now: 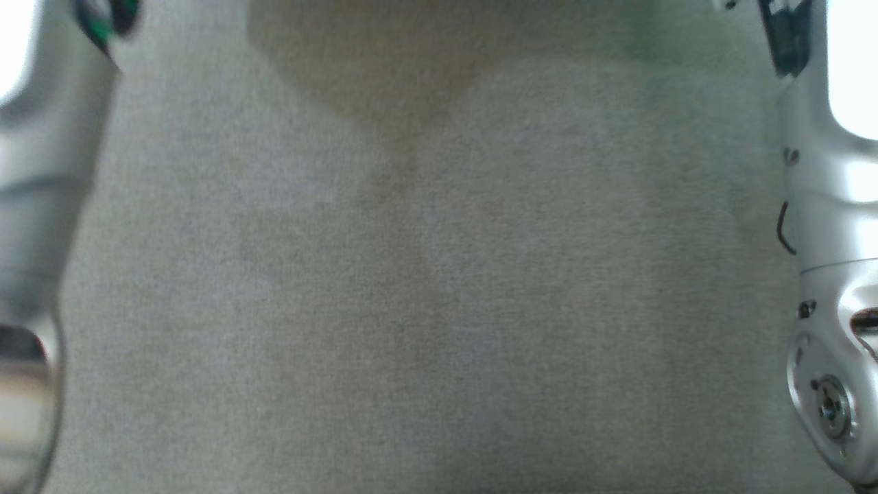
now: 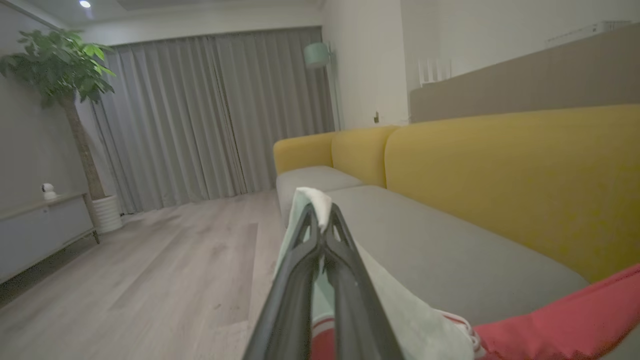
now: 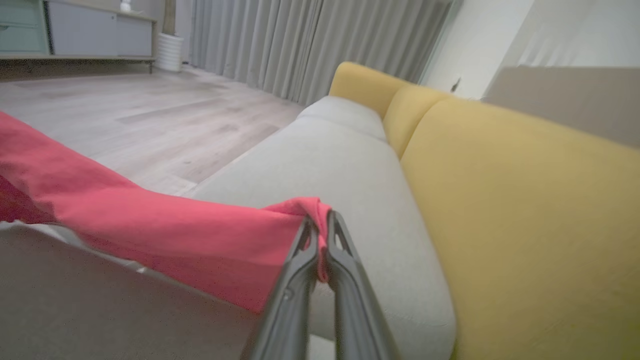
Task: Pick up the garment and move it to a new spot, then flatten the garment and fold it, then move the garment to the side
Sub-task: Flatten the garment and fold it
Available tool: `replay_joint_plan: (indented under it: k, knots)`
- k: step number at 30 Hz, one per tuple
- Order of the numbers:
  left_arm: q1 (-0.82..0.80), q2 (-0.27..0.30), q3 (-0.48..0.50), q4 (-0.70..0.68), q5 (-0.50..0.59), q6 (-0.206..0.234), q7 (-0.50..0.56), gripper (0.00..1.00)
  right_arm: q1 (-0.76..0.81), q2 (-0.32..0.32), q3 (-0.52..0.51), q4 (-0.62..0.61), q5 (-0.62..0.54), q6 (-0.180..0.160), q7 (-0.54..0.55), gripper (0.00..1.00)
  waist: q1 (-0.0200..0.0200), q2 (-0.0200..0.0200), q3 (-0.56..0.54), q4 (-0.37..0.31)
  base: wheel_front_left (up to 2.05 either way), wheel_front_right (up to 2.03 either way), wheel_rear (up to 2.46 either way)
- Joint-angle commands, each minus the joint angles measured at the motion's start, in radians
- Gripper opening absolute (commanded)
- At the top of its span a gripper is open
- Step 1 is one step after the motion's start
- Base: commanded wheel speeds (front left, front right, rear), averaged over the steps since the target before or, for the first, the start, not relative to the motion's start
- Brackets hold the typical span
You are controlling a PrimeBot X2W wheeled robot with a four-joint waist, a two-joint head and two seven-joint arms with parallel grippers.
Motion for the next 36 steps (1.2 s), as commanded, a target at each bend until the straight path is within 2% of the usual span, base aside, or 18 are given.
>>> replay_joint_plan:
  k: [1, 5, 9, 12, 21, 26, 32, 35, 36]
  knots:
    - [-0.011, 0.032, 0.020, -0.018, -0.006, -0.009, -0.016, 0.00, -0.002, 0.029, -0.002, -0.016, -0.007, -0.001, -0.021, 0.00, -0.0003, 0.0001, 0.051, 0.024, 0.00, 0.00, 0.00]
    - [0.071, 0.032, 0.017, -0.027, -0.029, -0.031, -0.066, 0.00, 0.036, 0.037, -0.039, 0.030, -0.003, -0.001, -0.066, 0.00, -0.0003, 0.0001, 0.088, 0.030, 0.00, 0.00, 0.00]
    - [0.172, 0.043, 0.046, -0.081, -0.070, -0.028, -0.107, 0.00, 0.100, 0.040, -0.078, 0.039, 0.007, -0.001, -0.098, 0.00, -0.0003, 0.0001, 0.088, 0.031, 0.00, 0.00, 0.00]
    - [0.261, 0.055, 0.064, -0.150, -0.094, -0.013, -0.124, 0.00, 0.159, 0.041, -0.092, 0.024, 0.027, -0.001, -0.112, 0.00, -0.0003, 0.0001, 0.074, 0.031, 0.00, 0.00, 0.00]
    - [0.551, 0.111, 0.103, -0.389, -0.138, 0.064, -0.143, 0.00, 0.362, 0.042, -0.029, -0.101, 0.168, -0.001, -0.084, 0.00, -0.0003, 0.0001, -0.010, 0.029, 0.00, 0.00, 0.00]
    - [0.767, 0.134, 0.106, -0.532, -0.166, 0.124, -0.144, 0.00, 0.557, 0.042, -0.010, -0.244, 0.252, -0.001, -0.012, 0.00, -0.0003, 0.0001, -0.096, 0.037, 0.00, 0.00, 0.00]
    - [1.008, 0.165, 0.057, -0.656, -0.186, 0.178, -0.112, 0.00, 0.840, 0.042, -0.058, -0.475, 0.329, -0.001, 0.101, 0.00, -0.0003, 0.0001, -0.217, 0.062, 0.00, 0.00, 0.00]
    - [1.127, 0.184, 0.049, -0.727, -0.204, 0.218, -0.099, 0.00, 0.973, 0.042, -0.070, -0.592, 0.351, -0.001, 0.157, 0.00, -0.0003, 0.0001, -0.268, 0.068, 0.00, 0.00, 0.00]
    - [1.200, 0.207, 0.040, -0.772, -0.199, 0.250, -0.090, 0.00, 1.054, 0.042, -0.076, -0.666, 0.365, -0.001, 0.194, 0.00, -0.0003, 0.0001, -0.296, 0.071, 0.00, 0.00, 0.00]
